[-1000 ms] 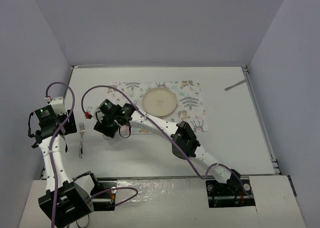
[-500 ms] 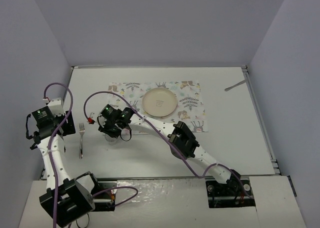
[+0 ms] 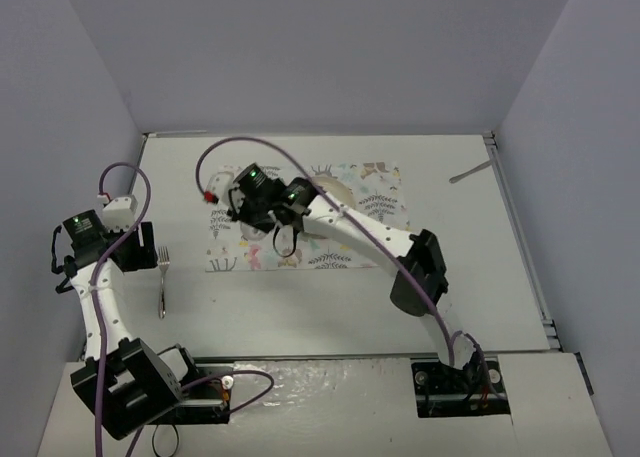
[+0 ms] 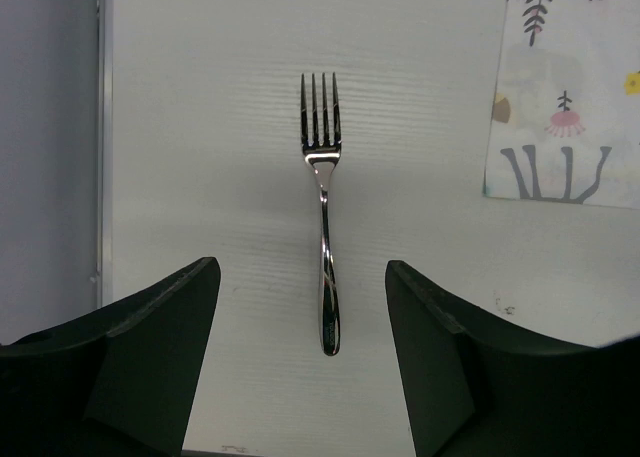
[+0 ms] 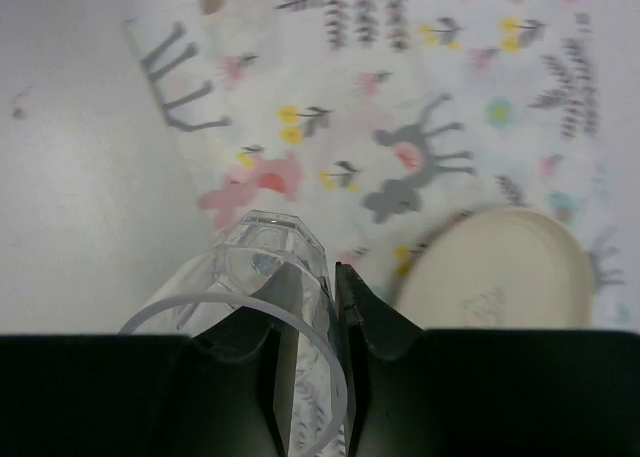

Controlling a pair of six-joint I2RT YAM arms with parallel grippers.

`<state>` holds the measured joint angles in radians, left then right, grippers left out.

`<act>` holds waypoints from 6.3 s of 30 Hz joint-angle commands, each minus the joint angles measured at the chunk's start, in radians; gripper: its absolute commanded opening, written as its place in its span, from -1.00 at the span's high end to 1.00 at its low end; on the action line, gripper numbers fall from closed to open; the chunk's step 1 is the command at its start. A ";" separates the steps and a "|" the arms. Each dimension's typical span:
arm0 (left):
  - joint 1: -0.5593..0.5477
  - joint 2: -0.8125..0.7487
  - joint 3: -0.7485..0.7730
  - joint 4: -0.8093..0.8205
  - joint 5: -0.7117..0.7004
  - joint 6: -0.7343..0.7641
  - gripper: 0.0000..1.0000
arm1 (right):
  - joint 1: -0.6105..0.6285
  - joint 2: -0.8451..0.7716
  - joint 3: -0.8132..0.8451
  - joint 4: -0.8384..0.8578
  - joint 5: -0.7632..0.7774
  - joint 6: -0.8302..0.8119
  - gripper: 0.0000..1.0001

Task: Set the dinner table for one person

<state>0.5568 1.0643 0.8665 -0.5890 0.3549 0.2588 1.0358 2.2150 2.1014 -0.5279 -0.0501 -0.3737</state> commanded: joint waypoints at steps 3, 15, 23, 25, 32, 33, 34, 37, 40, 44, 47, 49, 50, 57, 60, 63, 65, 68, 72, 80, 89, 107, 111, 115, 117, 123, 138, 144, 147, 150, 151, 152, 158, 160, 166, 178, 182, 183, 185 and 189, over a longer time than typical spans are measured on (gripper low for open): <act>-0.006 0.135 0.223 -0.076 0.210 0.077 -0.29 | -0.400 -0.193 0.025 0.037 0.075 -0.022 1.00; -0.117 0.281 0.391 -0.123 0.166 0.062 -0.28 | -0.729 0.046 0.171 0.033 -0.006 0.006 1.00; -0.167 0.296 0.364 -0.126 0.132 0.079 -0.29 | -0.761 0.149 0.209 0.031 -0.011 0.032 1.00; -0.170 0.298 0.355 -0.121 0.130 0.077 -0.29 | -0.766 0.161 0.203 0.031 0.005 0.026 1.00; -0.179 0.308 0.323 -0.096 0.126 0.086 -0.28 | -0.856 0.184 0.174 0.030 -0.021 0.036 1.00; -0.181 0.310 0.322 -0.093 0.126 0.082 -0.29 | -0.859 0.186 0.168 0.031 -0.027 0.035 1.00; -0.182 0.313 0.322 -0.090 0.125 0.078 -0.29 | -0.862 0.188 0.162 0.030 -0.028 0.033 1.00; -0.189 0.321 0.321 -0.083 0.123 0.067 -0.28 | -0.866 0.196 0.147 0.027 -0.037 0.026 1.00; -0.198 0.323 0.320 -0.081 0.118 0.060 -0.28 | -0.866 0.211 0.146 0.025 -0.045 0.021 1.00; -0.212 0.323 0.319 -0.082 0.109 0.058 -0.28 | -0.866 0.231 0.155 0.021 -0.060 0.017 1.00; -0.218 0.326 0.318 -0.080 0.103 0.057 -0.29 | -0.865 0.240 0.163 0.017 -0.081 0.020 1.00; -0.222 0.331 0.316 -0.080 0.098 0.053 -0.28 | -0.863 0.250 0.171 0.014 -0.085 0.022 1.00; -0.225 0.334 0.316 -0.080 0.096 0.051 -0.28 | -0.863 0.254 0.176 0.013 -0.088 0.024 1.00; -0.240 0.336 0.308 -0.076 0.087 0.046 -0.28 | -0.861 0.273 0.191 0.006 -0.089 0.018 1.00; -0.244 0.341 0.307 -0.074 0.082 0.046 -0.29 | -0.861 0.276 0.190 0.005 -0.093 0.021 1.00; -0.250 0.343 0.310 -0.077 0.085 0.046 -0.28 | -0.857 0.283 0.189 0.002 -0.068 0.020 -0.03; -0.253 0.343 0.311 -0.076 0.084 0.046 -0.28 | -0.856 0.285 0.190 0.002 -0.050 0.019 -0.42; -0.259 0.344 0.311 -0.071 0.080 0.045 -0.29 | -0.855 0.281 0.203 0.005 -0.025 0.018 -0.67; -0.265 0.353 0.319 -0.071 0.072 0.045 -0.28 | -0.849 0.263 0.227 0.004 0.002 -0.004 -0.80; -0.269 0.359 0.322 -0.062 0.067 0.036 -0.28 | -0.841 0.179 0.272 0.004 0.030 -0.021 -0.80; -0.276 0.346 0.322 -0.061 0.068 0.038 -0.28 | -0.840 0.040 0.277 0.004 0.051 -0.032 -0.79; -0.275 0.355 0.203 -0.143 -0.264 0.095 -0.22 | -0.867 -0.746 -0.558 0.321 0.181 -0.044 -1.00; -0.273 0.354 0.167 -0.165 -0.290 0.065 -0.21 | -0.879 -0.846 -0.707 0.327 0.112 -0.084 -1.00; -0.253 0.347 0.153 -0.147 -0.342 0.056 -0.20 | -0.881 -0.906 -0.739 0.318 0.098 -0.084 -1.00; -0.252 0.354 0.156 -0.156 -0.337 0.071 -0.21 | -0.880 -0.907 -0.724 0.307 0.103 -0.066 -1.00; -0.228 0.491 0.172 -0.195 -0.315 0.145 -0.20 | -0.938 -0.885 -0.698 0.284 0.035 -0.027 -1.00; -0.206 0.726 0.315 -0.219 -0.227 0.126 0.15 | -0.947 -0.915 -0.733 0.288 -0.022 -0.018 -1.00; -0.213 0.797 0.358 -0.235 -0.217 0.121 0.76 | -0.947 -0.929 -0.756 0.297 -0.052 -0.011 -1.00; -0.215 0.827 0.381 -0.253 -0.198 0.112 1.00 | -0.947 -0.927 -0.767 0.301 -0.065 -0.007 -1.00; -0.221 0.836 0.397 -0.274 -0.170 0.104 1.00 | -0.947 -0.926 -0.779 0.303 -0.069 -0.007 -1.00; -0.221 0.834 0.403 -0.281 -0.159 0.103 1.00 | -0.947 -0.929 -0.783 0.304 -0.072 -0.008 -1.00; -0.226 0.825 0.407 -0.287 -0.147 0.097 1.00 | -0.947 -0.932 -0.791 0.307 -0.070 -0.013 -1.00; -0.274 0.689 0.473 -0.366 -0.123 0.083 1.00 | -0.947 -0.939 -0.805 0.312 -0.063 -0.016 -1.00; -0.323 0.663 0.554 -0.422 -0.127 0.071 1.00 | -0.948 -0.937 -0.812 0.316 -0.060 -0.017 -1.00; -0.510 0.734 0.835 -0.587 -0.132 0.017 1.00 | -0.948 -0.937 -0.831 0.322 -0.046 -0.020 -1.00; -0.704 1.007 1.189 -0.577 -0.110 -0.281 1.00 | -0.950 -0.930 -0.864 0.321 -0.008 -0.024 -1.00; -0.726 1.068 1.241 -0.559 -0.103 -0.371 1.00 | -0.950 -0.906 -0.865 0.324 -0.007 -0.019 -1.00; -0.733 1.085 1.265 -0.558 -0.110 -0.378 1.00 | -0.950 -0.903 -0.864 0.324 -0.006 -0.019 -1.00; -0.748 1.120 1.315 -0.557 -0.124 -0.391 1.00 | -0.951 -0.897 -0.864 0.325 -0.005 -0.019 -1.00; -0.777 1.191 1.453 -0.585 -0.151 -0.419 1.00 | -0.952 -0.900 -0.870 0.324 0.004 -0.020 -1.00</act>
<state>-0.1847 2.2446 2.1478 -1.1509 0.2378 -0.0763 0.0910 1.3201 1.2281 -0.2675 -0.0736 -0.3939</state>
